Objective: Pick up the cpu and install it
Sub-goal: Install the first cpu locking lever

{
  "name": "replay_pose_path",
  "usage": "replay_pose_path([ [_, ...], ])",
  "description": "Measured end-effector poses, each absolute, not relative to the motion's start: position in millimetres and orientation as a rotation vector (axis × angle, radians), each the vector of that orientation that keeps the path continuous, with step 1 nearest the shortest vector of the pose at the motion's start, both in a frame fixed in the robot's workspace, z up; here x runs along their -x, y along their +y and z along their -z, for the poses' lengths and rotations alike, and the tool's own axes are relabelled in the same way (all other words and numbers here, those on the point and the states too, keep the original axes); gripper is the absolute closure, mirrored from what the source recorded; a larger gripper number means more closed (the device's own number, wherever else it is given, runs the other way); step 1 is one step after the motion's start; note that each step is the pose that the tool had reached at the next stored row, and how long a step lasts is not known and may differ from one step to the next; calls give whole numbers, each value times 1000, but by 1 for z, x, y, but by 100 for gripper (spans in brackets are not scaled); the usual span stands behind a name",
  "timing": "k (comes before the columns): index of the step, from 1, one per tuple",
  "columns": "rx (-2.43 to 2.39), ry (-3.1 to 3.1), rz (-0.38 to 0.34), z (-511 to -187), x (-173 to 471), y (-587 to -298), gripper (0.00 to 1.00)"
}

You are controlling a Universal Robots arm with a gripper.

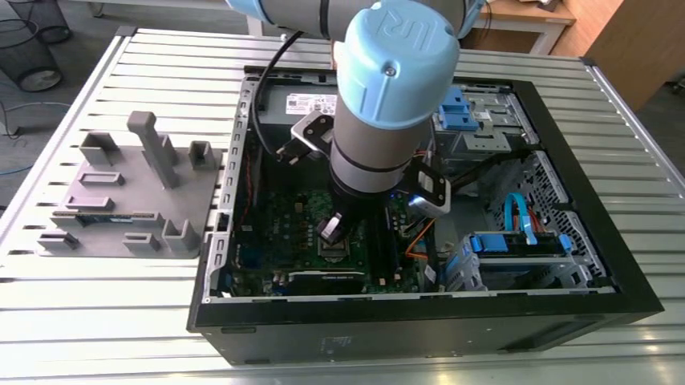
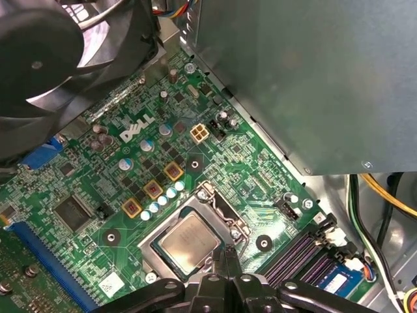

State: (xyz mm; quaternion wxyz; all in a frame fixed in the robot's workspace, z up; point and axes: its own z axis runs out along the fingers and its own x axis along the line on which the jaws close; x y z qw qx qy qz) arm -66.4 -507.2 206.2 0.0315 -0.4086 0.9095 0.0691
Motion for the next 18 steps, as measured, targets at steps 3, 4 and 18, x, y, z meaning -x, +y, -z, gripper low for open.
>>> replay_pose_path([
  [3, 1257, 2803, -211, -206, 66, -508, 89],
  [4, 1254, 2804, -210, -206, 66, -508, 89],
  [18, 1231, 2813, -232, -206, 64, -510, 89],
])
